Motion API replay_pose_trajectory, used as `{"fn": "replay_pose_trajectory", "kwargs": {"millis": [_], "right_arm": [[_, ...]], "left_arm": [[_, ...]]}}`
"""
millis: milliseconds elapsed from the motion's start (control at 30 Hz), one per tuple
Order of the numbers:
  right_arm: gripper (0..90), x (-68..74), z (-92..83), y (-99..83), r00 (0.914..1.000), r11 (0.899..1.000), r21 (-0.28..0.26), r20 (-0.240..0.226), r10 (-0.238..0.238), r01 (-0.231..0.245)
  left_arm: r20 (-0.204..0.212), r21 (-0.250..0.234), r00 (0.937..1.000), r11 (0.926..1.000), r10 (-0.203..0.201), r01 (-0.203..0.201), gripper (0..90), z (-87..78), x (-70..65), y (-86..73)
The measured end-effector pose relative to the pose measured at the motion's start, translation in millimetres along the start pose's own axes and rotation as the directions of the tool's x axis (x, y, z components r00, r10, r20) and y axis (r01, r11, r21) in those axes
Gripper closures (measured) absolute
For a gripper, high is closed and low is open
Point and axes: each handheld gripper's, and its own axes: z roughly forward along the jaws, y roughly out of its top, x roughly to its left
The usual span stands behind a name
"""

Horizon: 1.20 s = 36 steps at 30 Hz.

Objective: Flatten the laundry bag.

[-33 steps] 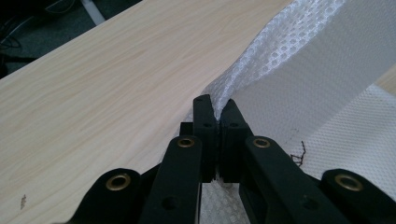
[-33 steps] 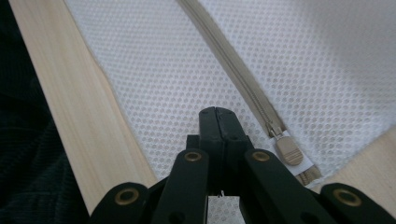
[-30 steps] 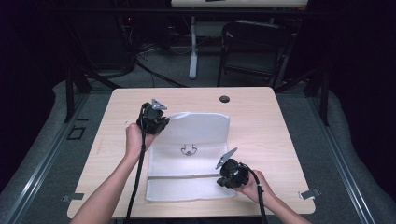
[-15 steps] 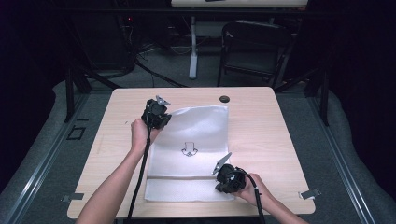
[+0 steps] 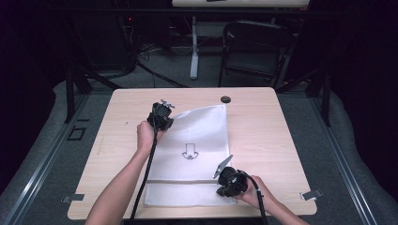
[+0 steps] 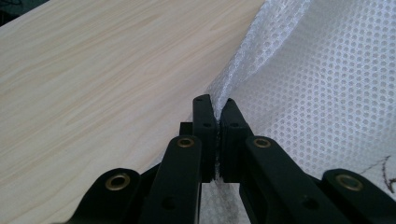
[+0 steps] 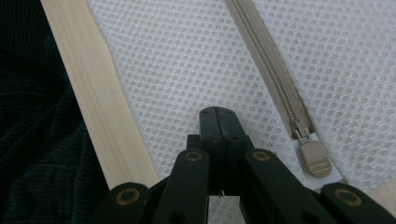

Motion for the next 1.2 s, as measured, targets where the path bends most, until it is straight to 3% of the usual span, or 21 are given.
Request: {"fn": "replay_pose_trajectory", "kwargs": {"millis": [267, 333, 433, 700, 800, 967, 1200], "right_arm": [[90.0, -0.9, -0.5, 0.1, 1.0, 1.0, 0.007, -0.006, 0.003, -0.003], [90.0, -1.0, -0.5, -0.1, 0.9999, 1.0, 0.005, -0.009, 0.006, -0.006], [90.0, -1.5, -0.5, -0.3, 0.9999, 1.0, 0.005, -0.009, 0.005, -0.005], [90.0, -3.6, -0.4, -0.9, 0.9993, 1.0, -0.007, -0.024, 0.031, -0.031], [88.7, -4.4, -0.9, -0.6, 0.9992, 1.0, -0.005, -0.03, 0.027, -0.027], [75.9, -7.5, -18.5, -0.3, 0.9974, 0.995, -0.085, -0.055, 0.047, -0.051], [55.3, -20.3, -41.6, -10.8, 0.9905, 0.971, -0.194, -0.035, 0.133, -0.137]], "left_arm": [[0.012, 0.013, 0.9996, 0.9996, -0.027, 0.027, 83.9, 14.5, 2.8, 1.5], [0.019, 0.008, 0.9991, 0.9992, -0.039, 0.039, 73.7, 17.3, 4.3, 1.0], [0.036, -0.01, 0.9979, 0.9985, -0.054, 0.055, 49.3, 18.7, 7.3, 0.3], [0.031, -0.084, 0.9971, 0.9939, -0.07, 0.072, 15.5, 5.2, 9.8, 1.4], [0.051, -0.106, 0.9962, 0.9915, -0.07, 0.076, 14.4, -2.6, 12.1, 2.3], [0.103, -0.125, 0.9929, 0.9895, -0.059, 0.072, 10.9, -16.2, 9.4, 2.4], [0.144, -0.161, 0.9896, 0.9863, -0.013, 0.036, 7.7, -34.8, -5.8, 0.1]]}}
